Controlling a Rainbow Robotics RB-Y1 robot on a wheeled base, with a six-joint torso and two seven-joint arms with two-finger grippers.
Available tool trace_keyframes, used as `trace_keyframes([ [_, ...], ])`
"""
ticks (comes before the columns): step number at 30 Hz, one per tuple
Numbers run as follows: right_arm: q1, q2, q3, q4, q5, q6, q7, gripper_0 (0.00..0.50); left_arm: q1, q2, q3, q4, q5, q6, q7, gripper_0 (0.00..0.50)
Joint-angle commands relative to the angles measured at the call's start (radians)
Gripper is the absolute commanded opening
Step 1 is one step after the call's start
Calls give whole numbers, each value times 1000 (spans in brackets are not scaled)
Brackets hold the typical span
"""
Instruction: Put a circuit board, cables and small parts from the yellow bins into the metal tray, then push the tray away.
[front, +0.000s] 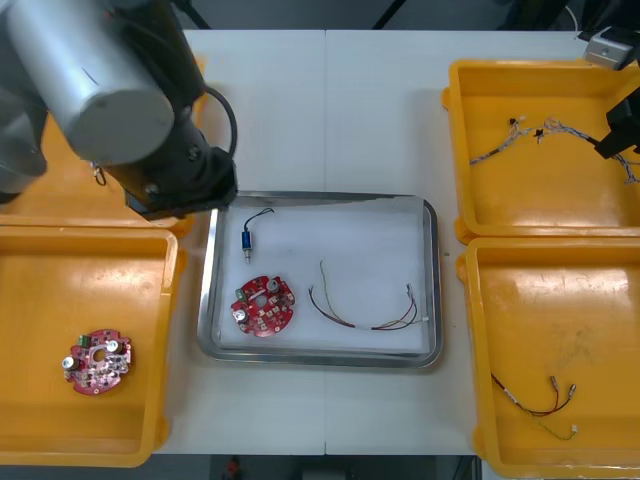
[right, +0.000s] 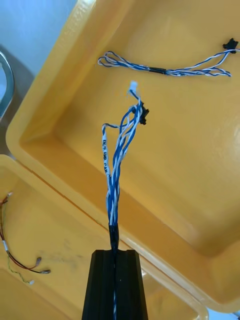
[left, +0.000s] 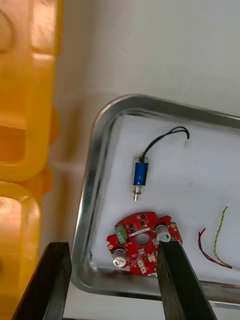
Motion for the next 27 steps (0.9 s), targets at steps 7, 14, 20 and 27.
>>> trace_keyframes([
  [7, 97, 22, -81, -287, 16, 48, -242, 0, -152, 193, 106, 121, 55, 28, -30, 500],
  [14, 107, 84, -81, -427, 41, 96, -412, 0, -210, 196, 110, 299, 29, -24, -135, 500],
  [20, 120, 148, -79, -513, 42, 96, -561, 0, -248, 198, 110, 466, 10, -81, -259, 500],
  [27, 133, 187, 11, -629, 81, 96, -710, 0, -254, 198, 110, 610, -37, -171, -374, 500],
])
